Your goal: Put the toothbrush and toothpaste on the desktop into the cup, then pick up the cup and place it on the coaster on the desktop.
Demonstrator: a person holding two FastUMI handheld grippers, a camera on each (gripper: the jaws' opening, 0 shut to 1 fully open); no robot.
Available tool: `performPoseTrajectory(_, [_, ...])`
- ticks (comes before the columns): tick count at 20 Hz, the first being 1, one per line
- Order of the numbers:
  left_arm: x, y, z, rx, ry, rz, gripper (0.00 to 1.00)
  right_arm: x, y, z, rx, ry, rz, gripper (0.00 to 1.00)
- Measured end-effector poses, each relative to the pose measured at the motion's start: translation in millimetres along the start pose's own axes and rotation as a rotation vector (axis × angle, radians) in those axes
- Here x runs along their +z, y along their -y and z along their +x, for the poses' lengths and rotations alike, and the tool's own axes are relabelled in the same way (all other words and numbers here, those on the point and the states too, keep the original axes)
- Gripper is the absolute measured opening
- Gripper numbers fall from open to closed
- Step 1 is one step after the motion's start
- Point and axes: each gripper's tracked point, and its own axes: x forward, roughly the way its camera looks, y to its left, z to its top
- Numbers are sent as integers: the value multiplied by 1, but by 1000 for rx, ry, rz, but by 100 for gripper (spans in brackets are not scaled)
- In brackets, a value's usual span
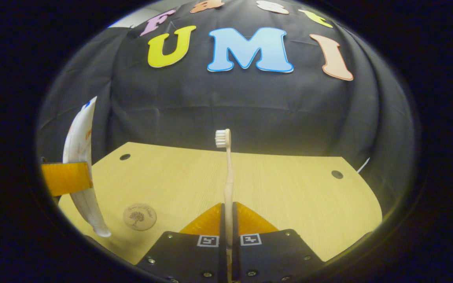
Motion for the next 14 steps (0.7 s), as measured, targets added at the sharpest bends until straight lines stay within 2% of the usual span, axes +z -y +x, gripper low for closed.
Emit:
performPoseTrajectory(6, [-7, 5, 4, 6, -19, -25, 23, -10, -1, -7, 23, -38, -4, 9])
performPoseTrajectory(7, [-7, 6, 4, 5, -18, -25, 23, -10, 1, -11, 17, -32, -17, 21])
performPoseTrajectory(8, [-7, 8, 5, 7, -16, -23, 23, -8, 3, -15, 16, -29, -31, 23])
performPoseTrajectory(9, [-6, 9, 6, 7, -13, -20, 23, -9, 4, -17, 15, -26, -43, 39])
performPoseTrajectory(10, [-5, 11, 7, 7, -10, -19, 23, -8, 6, -21, 12, -21, -51, 44])
performPoseTrajectory(12, [-3, 17, 10, 1, -3, -21, 23, -2, 12, -29, -2, 1, -61, 65])
performPoseTrajectory(13, [-3, 20, 11, -7, 0, -24, 23, 4, 16, -35, -10, 16, -63, 71])
performPoseTrajectory(14, [-3, 23, 14, -13, 3, -25, 23, 9, 21, -40, -17, 32, -60, 71])
